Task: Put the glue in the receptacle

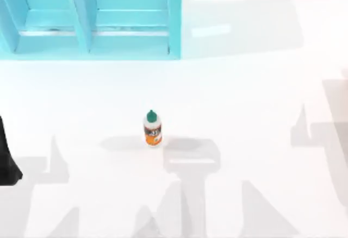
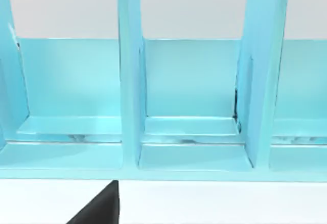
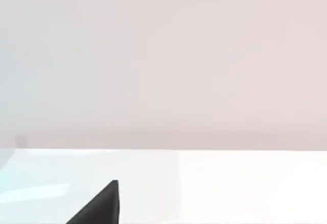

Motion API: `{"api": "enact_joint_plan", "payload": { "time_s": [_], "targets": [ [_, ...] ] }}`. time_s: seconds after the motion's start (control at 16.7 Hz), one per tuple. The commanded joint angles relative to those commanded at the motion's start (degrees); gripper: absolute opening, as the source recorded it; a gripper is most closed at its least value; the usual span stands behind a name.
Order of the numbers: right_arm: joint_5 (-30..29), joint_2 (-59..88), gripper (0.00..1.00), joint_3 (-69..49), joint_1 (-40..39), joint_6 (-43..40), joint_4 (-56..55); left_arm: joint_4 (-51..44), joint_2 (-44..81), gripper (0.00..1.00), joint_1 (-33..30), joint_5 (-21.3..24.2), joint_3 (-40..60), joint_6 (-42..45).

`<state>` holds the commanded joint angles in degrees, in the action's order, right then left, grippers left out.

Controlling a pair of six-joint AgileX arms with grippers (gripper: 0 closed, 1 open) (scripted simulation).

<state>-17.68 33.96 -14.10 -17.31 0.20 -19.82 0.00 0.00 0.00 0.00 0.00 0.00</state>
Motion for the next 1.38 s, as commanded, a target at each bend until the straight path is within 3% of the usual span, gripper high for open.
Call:
{"api": "enact_joint_plan", "payload": {
  "time_s": [0.9,1.14,1.38],
  "targets": [
    [-45.49,88.69,1.00,-35.96,-44.11,0.42,-50.65,0.00,0.00,1.00,0.00,0.00,0.00,0.00],
    [-54.17,105.03,1.00,-42.80,-52.47,0.54,-60.23,0.00,0.00,1.00,0.00,0.00,0.00,0.00],
    [-58.63,113.26,1.00,-46.30,-56.74,0.62,-65.09,0.00,0.00,1.00,0.00,0.00,0.00,0.00]
  ]
}}
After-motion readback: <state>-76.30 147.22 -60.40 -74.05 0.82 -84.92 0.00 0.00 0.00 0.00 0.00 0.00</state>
